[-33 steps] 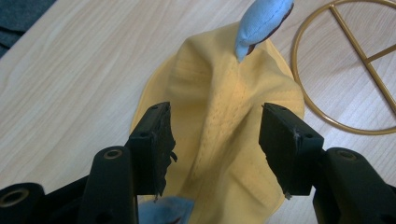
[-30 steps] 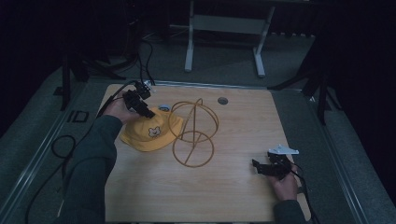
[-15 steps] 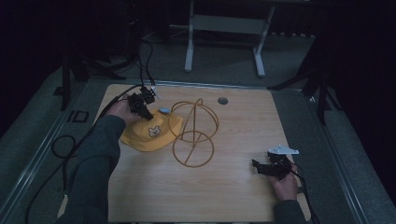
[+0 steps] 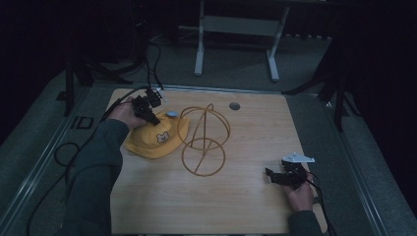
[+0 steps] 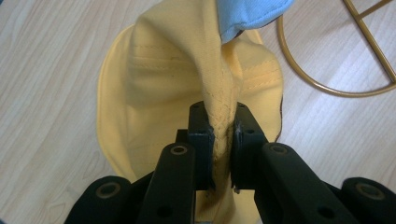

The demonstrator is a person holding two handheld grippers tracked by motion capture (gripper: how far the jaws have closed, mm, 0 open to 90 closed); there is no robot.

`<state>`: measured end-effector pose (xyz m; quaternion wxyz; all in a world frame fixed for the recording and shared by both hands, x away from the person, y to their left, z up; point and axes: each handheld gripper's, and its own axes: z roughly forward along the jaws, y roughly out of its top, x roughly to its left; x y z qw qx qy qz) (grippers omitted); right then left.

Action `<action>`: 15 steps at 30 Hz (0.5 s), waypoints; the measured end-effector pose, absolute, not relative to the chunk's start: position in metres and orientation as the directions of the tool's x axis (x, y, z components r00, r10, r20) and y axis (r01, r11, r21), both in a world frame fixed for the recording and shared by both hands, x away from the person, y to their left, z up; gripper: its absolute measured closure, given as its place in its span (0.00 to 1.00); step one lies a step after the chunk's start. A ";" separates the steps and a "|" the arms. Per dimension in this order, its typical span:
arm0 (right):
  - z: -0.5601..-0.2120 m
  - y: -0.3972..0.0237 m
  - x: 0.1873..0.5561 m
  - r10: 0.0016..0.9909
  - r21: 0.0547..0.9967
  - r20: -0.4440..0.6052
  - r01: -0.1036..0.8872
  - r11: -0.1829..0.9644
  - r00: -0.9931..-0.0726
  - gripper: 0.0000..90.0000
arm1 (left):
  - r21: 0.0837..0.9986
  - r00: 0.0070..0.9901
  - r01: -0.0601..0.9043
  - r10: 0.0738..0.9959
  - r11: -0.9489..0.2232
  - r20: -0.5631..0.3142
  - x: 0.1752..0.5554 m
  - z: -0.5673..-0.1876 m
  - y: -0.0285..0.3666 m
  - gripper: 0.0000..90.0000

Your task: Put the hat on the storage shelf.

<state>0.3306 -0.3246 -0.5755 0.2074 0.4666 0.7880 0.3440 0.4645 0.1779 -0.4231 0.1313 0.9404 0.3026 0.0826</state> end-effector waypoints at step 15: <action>-0.575 -0.325 0.331 0.878 0.736 -0.005 0.593 0.327 -0.478 0.21 | 0.308 0.823 0.522 0.564 -0.795 0.061 0.450 -0.404 0.185 0.90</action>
